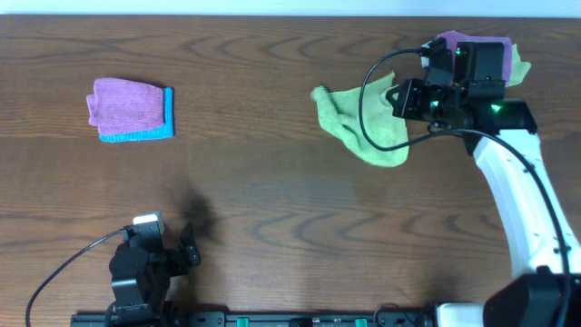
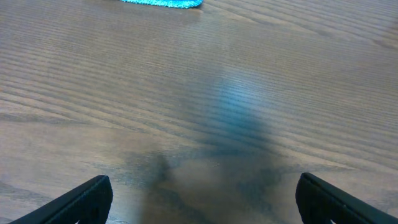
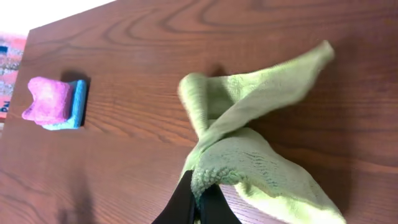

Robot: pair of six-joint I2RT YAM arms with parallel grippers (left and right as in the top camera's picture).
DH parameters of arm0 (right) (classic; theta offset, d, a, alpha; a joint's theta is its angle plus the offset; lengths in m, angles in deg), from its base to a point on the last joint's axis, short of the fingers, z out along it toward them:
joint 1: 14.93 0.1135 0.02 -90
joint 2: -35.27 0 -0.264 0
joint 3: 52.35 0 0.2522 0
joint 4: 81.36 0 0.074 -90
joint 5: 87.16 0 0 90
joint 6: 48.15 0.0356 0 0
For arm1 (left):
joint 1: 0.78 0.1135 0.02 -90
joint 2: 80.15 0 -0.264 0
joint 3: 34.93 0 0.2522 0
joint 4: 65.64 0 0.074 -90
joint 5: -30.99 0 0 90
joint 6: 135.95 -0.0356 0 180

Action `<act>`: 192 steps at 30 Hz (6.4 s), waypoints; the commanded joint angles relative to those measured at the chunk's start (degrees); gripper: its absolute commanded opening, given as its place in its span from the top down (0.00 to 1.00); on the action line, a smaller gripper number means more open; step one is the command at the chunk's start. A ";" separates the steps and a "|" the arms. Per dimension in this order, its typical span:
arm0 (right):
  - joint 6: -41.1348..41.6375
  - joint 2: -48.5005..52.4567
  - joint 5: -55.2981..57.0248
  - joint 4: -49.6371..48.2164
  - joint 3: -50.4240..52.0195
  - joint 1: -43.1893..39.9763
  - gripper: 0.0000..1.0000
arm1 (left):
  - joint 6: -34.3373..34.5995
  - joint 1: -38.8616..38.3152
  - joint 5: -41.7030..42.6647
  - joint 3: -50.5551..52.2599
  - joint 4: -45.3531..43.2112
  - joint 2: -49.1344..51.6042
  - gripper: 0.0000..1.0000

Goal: Fold the cloth

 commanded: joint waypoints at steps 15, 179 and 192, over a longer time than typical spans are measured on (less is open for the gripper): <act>-5.68 6.12 11.91 -9.68 -0.07 0.22 0.98 | 2.27 -0.28 0.04 0.81 -0.24 -0.33 0.05; 1.29 22.18 1.95 -6.34 3.48 -0.79 0.34 | 20.41 -1.42 33.68 -30.47 -5.07 57.68 0.04; 2.78 30.99 9.35 -5.18 -13.55 -0.63 0.34 | 18.21 -19.32 29.29 -31.78 -4.57 65.31 0.04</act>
